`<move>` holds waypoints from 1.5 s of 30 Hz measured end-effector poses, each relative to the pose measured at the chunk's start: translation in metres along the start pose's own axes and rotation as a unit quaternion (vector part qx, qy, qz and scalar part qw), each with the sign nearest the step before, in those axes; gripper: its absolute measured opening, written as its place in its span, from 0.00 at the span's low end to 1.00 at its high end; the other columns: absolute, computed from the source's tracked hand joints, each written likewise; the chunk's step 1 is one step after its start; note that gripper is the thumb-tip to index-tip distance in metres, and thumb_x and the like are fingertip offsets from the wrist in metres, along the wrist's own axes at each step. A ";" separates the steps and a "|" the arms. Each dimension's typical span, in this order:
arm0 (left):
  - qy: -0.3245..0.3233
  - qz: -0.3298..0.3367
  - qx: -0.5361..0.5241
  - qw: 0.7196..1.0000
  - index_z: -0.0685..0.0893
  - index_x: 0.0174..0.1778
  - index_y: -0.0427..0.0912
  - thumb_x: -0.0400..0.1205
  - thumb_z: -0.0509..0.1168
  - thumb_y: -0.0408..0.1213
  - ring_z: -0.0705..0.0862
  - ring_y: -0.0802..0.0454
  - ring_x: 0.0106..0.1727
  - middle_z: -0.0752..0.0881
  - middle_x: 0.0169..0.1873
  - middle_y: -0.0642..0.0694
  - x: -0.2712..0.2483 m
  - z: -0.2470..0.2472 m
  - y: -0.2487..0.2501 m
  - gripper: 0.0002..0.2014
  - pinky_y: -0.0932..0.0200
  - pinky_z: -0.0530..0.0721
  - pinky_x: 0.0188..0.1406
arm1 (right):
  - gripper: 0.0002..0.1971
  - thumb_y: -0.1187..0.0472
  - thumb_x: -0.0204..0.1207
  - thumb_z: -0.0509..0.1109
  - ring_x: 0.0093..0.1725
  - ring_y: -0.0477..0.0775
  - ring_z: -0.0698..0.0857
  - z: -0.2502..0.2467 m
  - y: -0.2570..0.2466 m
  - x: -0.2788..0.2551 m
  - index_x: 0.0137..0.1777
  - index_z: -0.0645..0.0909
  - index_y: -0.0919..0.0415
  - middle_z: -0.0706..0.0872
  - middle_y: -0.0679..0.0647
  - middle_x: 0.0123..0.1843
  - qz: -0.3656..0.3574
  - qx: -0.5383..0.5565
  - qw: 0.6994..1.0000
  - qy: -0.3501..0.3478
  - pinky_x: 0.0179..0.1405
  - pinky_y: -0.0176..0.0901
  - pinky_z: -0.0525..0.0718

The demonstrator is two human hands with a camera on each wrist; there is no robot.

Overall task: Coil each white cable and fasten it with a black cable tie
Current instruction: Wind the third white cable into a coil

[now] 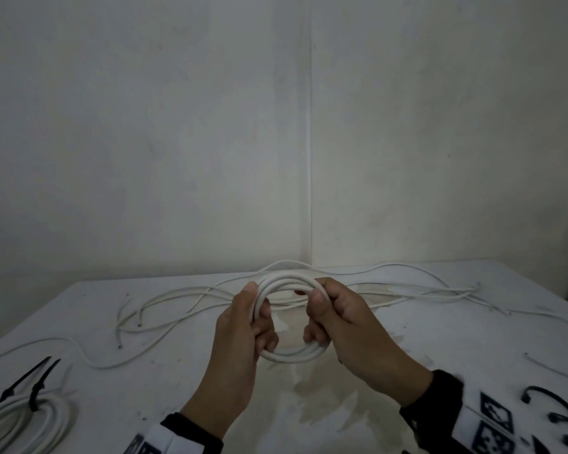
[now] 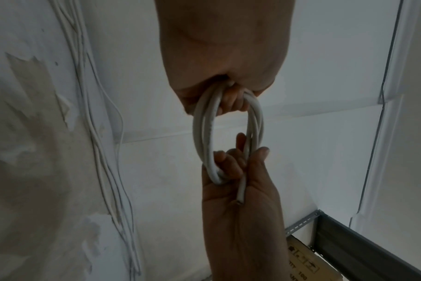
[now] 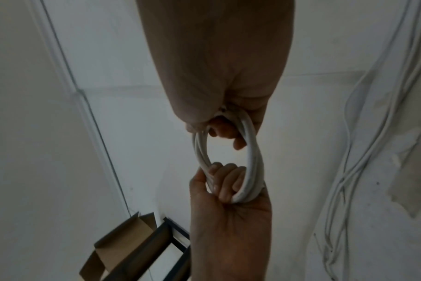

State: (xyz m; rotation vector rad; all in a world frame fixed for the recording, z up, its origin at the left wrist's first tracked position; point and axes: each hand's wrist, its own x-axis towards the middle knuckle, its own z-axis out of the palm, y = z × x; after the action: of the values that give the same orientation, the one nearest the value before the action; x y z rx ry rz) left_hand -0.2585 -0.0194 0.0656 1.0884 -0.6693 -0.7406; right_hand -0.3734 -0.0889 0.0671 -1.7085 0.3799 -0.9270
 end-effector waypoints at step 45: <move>-0.157 -0.126 0.090 0.975 0.73 0.27 0.40 0.85 0.53 0.43 0.59 0.58 0.16 0.61 0.16 0.53 -0.006 0.018 -0.007 0.20 0.65 0.67 0.17 | 0.15 0.56 0.84 0.52 0.31 0.47 0.69 -0.032 0.005 -0.006 0.48 0.76 0.66 0.70 0.49 0.31 0.040 -0.132 0.989 -0.057 0.33 0.42 0.72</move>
State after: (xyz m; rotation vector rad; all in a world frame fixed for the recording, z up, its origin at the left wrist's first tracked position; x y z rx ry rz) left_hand -0.2774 -0.0260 0.0642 1.2488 -0.8903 -1.1017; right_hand -0.4004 -0.1081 0.0634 -1.9622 0.5086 -0.7407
